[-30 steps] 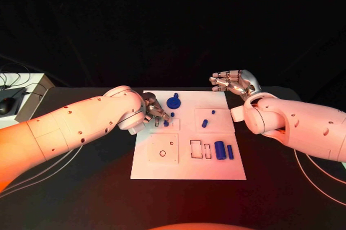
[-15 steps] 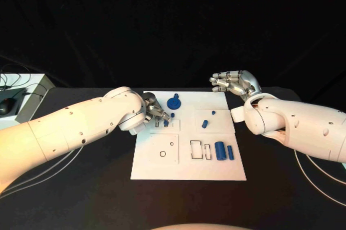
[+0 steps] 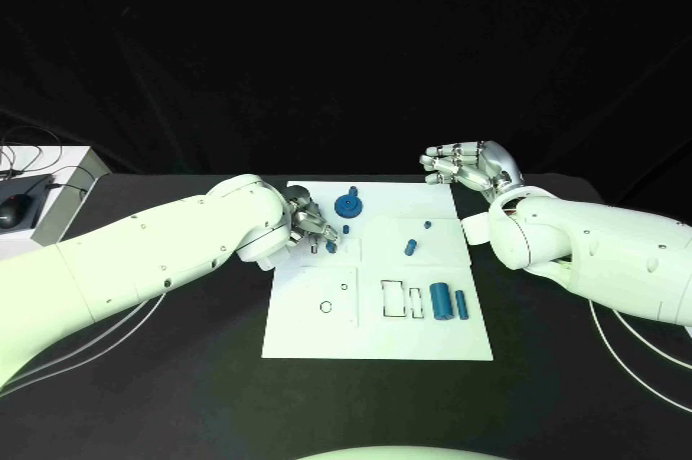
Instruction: Assemble the parts on the task board
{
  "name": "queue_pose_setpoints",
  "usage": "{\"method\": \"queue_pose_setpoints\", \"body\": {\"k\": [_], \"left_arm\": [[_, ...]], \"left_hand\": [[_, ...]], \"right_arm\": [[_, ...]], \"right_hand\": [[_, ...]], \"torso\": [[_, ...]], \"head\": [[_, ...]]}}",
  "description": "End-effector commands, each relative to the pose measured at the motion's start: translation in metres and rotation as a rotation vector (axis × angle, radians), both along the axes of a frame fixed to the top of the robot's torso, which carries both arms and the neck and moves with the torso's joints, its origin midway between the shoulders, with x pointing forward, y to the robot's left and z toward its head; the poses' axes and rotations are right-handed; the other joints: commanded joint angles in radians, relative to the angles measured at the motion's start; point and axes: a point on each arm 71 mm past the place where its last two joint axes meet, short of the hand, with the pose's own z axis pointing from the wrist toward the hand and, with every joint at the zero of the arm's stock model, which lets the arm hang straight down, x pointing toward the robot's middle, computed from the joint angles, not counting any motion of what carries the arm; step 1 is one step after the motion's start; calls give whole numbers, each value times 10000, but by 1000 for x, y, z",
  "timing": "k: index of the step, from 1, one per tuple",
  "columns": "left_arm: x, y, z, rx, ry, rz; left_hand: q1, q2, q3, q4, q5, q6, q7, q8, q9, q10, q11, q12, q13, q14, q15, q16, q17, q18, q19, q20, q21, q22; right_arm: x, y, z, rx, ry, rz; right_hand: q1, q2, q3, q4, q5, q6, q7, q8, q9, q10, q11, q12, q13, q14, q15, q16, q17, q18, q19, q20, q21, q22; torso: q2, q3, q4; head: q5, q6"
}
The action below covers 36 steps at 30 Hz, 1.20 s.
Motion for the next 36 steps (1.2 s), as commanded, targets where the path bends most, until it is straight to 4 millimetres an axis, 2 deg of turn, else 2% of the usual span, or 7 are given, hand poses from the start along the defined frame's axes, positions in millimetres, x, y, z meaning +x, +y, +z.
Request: {"method": "queue_pose_setpoints", "body": {"k": [1,23,36], "left_arm": [[-1,-1,-2,14,69,-125],[-5,-2,-6,-268,-108,-25],[-8,0,-5,-561,-259,101]], "left_hand": [[443,574,174,-80,24,574,-652,65,-1,402,-399,42,10,-14,-62,59,-28,-43,37,13,-52,24],[430,594,181,-55,22,556,-653,82,16,392,-401,51,14,-19,-67,54,-54,-35,34,11,-67,22],[413,600,193,-32,23,544,-657,103,39,392,-407,59,20,-19,-76,60,-64,-27,41,8,-77,23]], "right_arm": [[0,1,0,22,-66,178],[-1,1,-1,22,-46,180],[-1,0,-1,20,-43,174]], "right_hand": [[-34,-26,53,3,59,-68,18,-48,-6,-58,16,-50,-10,-79,-12,24,-9,-142,-50,17,17,-9],[-34,-26,53,3,59,-68,18,-48,-6,-58,16,-50,-10,-79,-12,24,-9,-142,-50,17,17,-9],[-34,-26,53,3,59,-68,18,-48,-6,-58,16,-50,-10,-79,-12,24,-9,-142,-50,17,17,-9]], "torso": [[9,8,-1],[23,12,-20],[11,11,4]], "head": [[-1,-4],[2,46],[-31,36]]}}
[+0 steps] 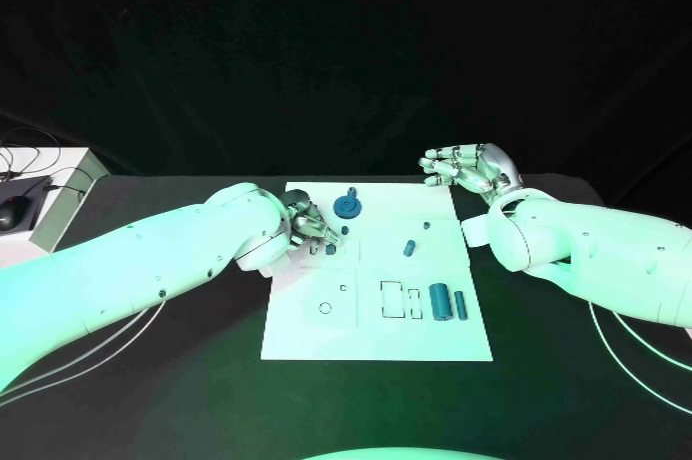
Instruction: Assemble the parts on the task board
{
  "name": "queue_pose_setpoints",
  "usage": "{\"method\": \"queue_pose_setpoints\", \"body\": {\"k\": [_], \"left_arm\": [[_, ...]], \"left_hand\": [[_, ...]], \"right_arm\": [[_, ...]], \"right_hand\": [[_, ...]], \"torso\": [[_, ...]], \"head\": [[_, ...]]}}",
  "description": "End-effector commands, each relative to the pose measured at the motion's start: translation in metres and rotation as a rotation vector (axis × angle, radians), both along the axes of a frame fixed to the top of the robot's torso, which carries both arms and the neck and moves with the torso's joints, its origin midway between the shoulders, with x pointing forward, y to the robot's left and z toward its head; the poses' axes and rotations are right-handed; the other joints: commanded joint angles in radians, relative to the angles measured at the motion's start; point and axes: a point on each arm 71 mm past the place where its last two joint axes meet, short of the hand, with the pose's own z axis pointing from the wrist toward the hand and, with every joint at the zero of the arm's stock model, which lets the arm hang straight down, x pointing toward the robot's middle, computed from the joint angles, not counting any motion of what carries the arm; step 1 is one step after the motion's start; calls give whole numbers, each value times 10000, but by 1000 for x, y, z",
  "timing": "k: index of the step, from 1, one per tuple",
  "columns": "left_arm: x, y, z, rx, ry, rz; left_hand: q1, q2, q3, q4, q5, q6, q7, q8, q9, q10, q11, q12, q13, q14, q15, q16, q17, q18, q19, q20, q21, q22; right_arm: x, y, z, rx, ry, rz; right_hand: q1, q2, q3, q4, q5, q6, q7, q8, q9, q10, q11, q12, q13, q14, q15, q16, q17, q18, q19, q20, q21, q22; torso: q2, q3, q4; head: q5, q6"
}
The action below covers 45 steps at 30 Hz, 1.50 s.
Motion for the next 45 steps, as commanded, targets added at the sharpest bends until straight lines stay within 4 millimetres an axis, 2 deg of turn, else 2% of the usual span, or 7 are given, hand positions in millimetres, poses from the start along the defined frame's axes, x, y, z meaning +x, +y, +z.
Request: {"method": "queue_pose_setpoints", "body": {"k": [1,9,16,17,24,45], "left_arm": [[-1,0,-2,-129,-22,51],[-1,1,-1,-275,-97,124],[-1,1,-1,-406,-117,169],[-1,1,-1,-415,-110,169],[-1,2,-1,-433,-73,176],[-4,7,-5,-548,6,290]], "left_hand": [[313,385,98,-81,21,-60,-18,-11,-46,-51,-27,61,11,41,-20,63,-11,-31,42,9,-39,10],[281,357,54,-13,12,-70,-22,-9,-45,-59,-26,65,12,36,-21,63,-22,-25,42,13,-49,10],[323,264,-160,214,-21,-72,-40,-25,-78,-71,-31,60,12,26,-24,51,-55,-15,44,18,-76,7],[429,233,-261,342,-21,-72,-36,-33,-100,-75,-28,65,22,29,-24,57,-61,-16,51,18,-85,18],[421,222,-269,350,-23,-72,-38,-33,-100,-74,-29,65,22,28,-24,56,-62,-15,47,19,-90,14],[473,264,-269,392,-64,-83,-34,-29,-102,-81,-28,57,22,22,-25,57,-71,-15,49,19,-96,29]], "right_arm": [[0,1,1,23,-81,175],[-1,1,1,24,-80,177],[-1,1,1,23,-82,171],[-1,1,1,23,-82,171],[-1,1,1,21,-85,164],[-1,0,1,18,-82,152]], "right_hand": [[-34,-26,54,3,58,-50,0,-48,-6,-58,16,-50,-11,-79,-12,24,-11,-142,-50,17,18,-11],[-47,-14,58,-6,54,-59,5,-50,-7,-69,21,-50,-11,-91,-7,23,-14,-142,-66,21,57,-75],[-47,-14,58,-6,54,-59,5,-50,-7,-69,21,-50,-11,-91,-7,23,-14,-142,-66,21,57,-75],[-47,-14,58,-6,54,-59,5,-50,-7,-69,21,-50,-11,-91,-7,23,-14,-142,-66,21,57,-75],[-47,-14,58,-6,54,-59,5,-50,-7,-69,21,-50,-11,-91,-7,23,-14,-142,-66,21,57,-75],[-39,-9,73,-18,64,-57,4,-48,-6,-68,19,-50,-11,-91,-8,26,-13,-142,-71,22,70,-95]], "torso": [[-7,-5,8],[-2,-8,4],[0,-2,2],[1,-2,4],[-3,6,1],[-11,-3,14]], "head": [[-2,0],[6,19],[12,18],[12,17],[11,15],[19,34]]}}
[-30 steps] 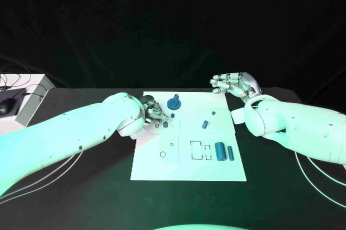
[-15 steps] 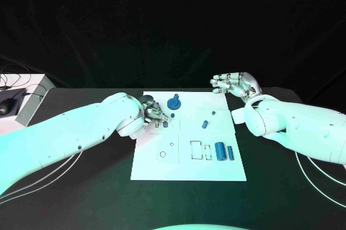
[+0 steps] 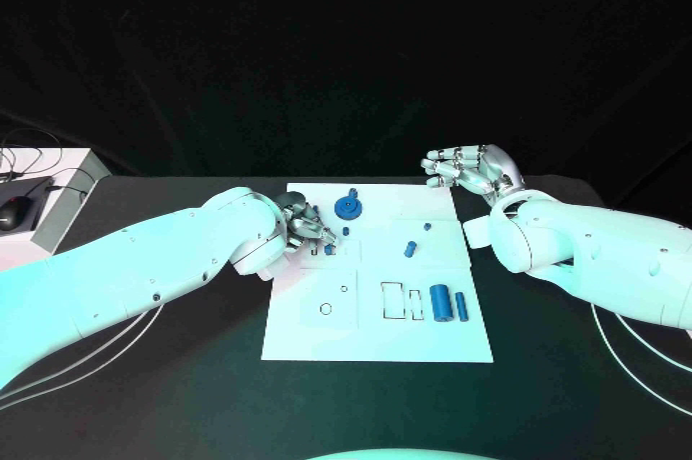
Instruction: Assemble the parts on the task board
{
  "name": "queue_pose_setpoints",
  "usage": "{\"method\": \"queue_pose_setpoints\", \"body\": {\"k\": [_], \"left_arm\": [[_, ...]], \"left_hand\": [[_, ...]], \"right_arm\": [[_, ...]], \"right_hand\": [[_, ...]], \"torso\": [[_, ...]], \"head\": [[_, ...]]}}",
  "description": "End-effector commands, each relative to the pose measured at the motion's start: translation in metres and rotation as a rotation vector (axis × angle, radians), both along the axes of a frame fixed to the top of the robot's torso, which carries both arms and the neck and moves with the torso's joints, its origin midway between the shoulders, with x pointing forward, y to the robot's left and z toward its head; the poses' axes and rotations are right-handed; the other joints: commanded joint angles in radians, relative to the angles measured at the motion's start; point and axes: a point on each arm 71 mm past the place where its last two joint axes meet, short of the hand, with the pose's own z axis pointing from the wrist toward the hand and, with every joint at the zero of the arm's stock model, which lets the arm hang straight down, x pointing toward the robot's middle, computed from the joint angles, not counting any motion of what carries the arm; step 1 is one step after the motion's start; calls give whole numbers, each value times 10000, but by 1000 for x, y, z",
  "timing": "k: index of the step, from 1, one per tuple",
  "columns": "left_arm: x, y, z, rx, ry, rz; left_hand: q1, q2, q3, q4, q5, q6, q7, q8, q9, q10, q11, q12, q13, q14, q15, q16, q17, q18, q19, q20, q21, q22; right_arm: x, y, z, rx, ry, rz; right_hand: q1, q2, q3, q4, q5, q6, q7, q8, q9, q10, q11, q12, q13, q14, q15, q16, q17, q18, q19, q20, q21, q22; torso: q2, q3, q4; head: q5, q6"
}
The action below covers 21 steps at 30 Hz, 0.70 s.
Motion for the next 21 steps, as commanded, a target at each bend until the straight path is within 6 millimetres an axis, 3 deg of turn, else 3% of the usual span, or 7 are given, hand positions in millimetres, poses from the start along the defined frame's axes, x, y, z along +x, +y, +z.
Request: {"method": "queue_pose_setpoints", "body": {"k": [1,21], "left_arm": [[-1,0,-2,-188,-4,29],[0,-3,0,-860,-529,281]], "left_hand": [[180,107,-5,67,4,-27,-19,-34,-90,-42,4,57,10,23,-25,57,-10,-16,49,19,-60,16],[195,121,-16,74,-18,-37,-19,-25,-82,-47,0,66,29,23,-33,62,-10,-3,43,22,-74,11]], "right_arm": [[0,1,1,23,-86,170],[0,1,0,19,-82,161]], "right_hand": [[-39,-10,44,11,64,-70,16,-48,-6,-69,19,-50,-11,-91,-8,26,-14,-142,-71,22,23,-9],[-39,-10,44,11,64,-70,16,-48,-6,-69,19,-50,-11,-91,-8,26,-14,-142,-71,22,23,-9]], "torso": [[0,1,6],[13,0,-8]], "head": [[4,15],[-8,41]]}}
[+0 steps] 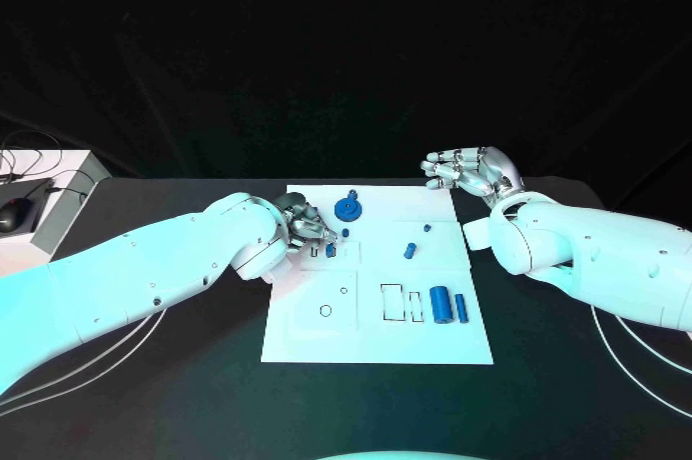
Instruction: Assemble the parts on the task board
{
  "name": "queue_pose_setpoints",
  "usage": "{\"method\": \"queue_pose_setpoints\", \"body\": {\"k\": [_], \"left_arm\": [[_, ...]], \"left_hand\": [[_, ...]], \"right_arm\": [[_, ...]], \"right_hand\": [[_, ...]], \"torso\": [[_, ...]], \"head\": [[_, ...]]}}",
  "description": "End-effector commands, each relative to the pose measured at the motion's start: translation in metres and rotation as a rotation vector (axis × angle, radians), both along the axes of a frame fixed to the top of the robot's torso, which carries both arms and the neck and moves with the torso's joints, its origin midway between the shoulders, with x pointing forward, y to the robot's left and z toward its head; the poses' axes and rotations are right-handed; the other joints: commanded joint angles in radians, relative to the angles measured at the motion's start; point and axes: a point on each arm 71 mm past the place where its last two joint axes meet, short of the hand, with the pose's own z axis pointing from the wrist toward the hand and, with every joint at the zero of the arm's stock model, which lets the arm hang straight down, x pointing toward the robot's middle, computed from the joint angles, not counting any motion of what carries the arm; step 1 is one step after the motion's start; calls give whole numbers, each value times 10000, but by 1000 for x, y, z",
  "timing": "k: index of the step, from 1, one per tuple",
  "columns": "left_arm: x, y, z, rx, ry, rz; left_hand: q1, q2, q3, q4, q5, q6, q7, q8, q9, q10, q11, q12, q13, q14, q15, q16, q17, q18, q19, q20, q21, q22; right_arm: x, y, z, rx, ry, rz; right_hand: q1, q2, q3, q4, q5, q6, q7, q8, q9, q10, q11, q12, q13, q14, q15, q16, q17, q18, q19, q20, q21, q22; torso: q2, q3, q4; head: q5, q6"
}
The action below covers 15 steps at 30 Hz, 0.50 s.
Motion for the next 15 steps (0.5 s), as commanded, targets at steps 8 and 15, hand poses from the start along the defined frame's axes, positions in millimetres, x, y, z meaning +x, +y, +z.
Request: {"method": "queue_pose_setpoints", "body": {"k": [8,15], "left_arm": [[-1,-4,-3,-391,-155,68],[-1,-3,-4,-435,-108,74]], "left_hand": [[203,124,4,57,-18,-33,-38,-14,-73,-45,-20,75,42,22,-37,66,-18,9,51,25,-34,10],[210,127,1,51,-22,-44,-33,-9,-70,-51,-18,76,54,21,-37,66,-22,14,52,28,-39,13]], "right_arm": [[0,1,0,20,-82,162],[0,1,0,19,-79,163]], "right_hand": [[-39,-9,45,11,64,-74,21,-48,-6,-69,19,-50,-11,-91,-8,26,-14,-141,-71,22,23,-10],[-39,-9,45,11,64,-74,21,-48,-6,-69,19,-50,-11,-91,-8,26,-14,-141,-71,22,23,-10]], "torso": [[5,-7,-5],[-4,-7,12]], "head": [[-30,-25],[-39,-39]]}}
